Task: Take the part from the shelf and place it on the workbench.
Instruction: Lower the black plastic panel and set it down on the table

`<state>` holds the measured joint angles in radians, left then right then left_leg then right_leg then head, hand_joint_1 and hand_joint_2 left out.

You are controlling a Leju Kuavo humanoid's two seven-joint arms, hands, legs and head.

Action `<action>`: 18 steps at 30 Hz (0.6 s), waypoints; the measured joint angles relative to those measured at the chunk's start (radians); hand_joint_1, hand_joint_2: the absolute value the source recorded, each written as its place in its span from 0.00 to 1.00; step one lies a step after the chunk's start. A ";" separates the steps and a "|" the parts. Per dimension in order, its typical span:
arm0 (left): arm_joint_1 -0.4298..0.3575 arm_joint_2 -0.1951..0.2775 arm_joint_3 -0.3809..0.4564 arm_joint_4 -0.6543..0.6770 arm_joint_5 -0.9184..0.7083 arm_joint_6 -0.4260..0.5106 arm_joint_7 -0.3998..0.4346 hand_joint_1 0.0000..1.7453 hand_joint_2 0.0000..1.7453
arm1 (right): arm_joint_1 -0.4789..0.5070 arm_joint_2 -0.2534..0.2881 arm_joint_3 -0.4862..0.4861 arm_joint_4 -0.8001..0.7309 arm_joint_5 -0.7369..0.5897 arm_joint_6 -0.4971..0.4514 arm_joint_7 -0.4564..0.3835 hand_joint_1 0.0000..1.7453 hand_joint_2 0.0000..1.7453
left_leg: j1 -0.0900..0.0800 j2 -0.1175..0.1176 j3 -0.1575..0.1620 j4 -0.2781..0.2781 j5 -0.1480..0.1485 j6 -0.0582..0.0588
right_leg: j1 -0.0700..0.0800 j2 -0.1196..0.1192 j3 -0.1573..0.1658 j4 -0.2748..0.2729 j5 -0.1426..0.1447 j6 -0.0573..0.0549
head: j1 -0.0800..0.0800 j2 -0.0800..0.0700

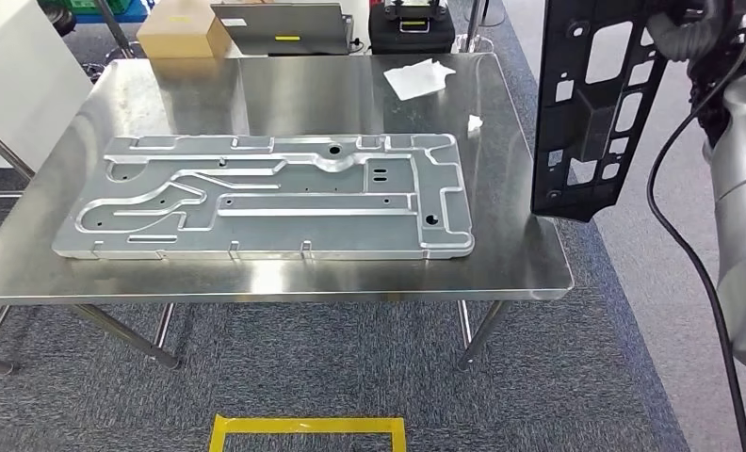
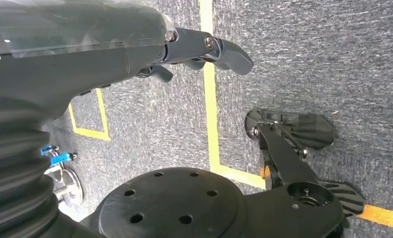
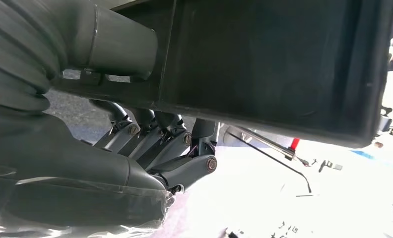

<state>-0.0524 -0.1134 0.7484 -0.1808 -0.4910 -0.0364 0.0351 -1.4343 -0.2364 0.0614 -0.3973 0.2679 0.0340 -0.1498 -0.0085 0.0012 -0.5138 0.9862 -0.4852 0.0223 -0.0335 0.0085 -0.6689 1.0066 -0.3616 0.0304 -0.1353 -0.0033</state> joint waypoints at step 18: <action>-0.006 0.005 0.015 -0.001 -0.003 0.010 0.029 0.00 1.00 | 0.022 -0.003 0.002 0.007 0.003 -0.001 -0.013 1.00 1.00 | 0.021 0.038 0.011 0.090 -0.105 -0.043 | -0.007 -0.020 -0.032 0.064 -0.034 -0.026 | -0.003 0.000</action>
<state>-0.0581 -0.1083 0.7635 -0.1820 -0.4943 -0.0269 0.0637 -1.4118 -0.2395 0.0629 -0.3902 0.2713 0.0334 -0.1629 0.0127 0.0392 -0.5028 1.0764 -0.5902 -0.0211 -0.0400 -0.0115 -0.7005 1.0709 -0.3959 0.0047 -0.1385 -0.0033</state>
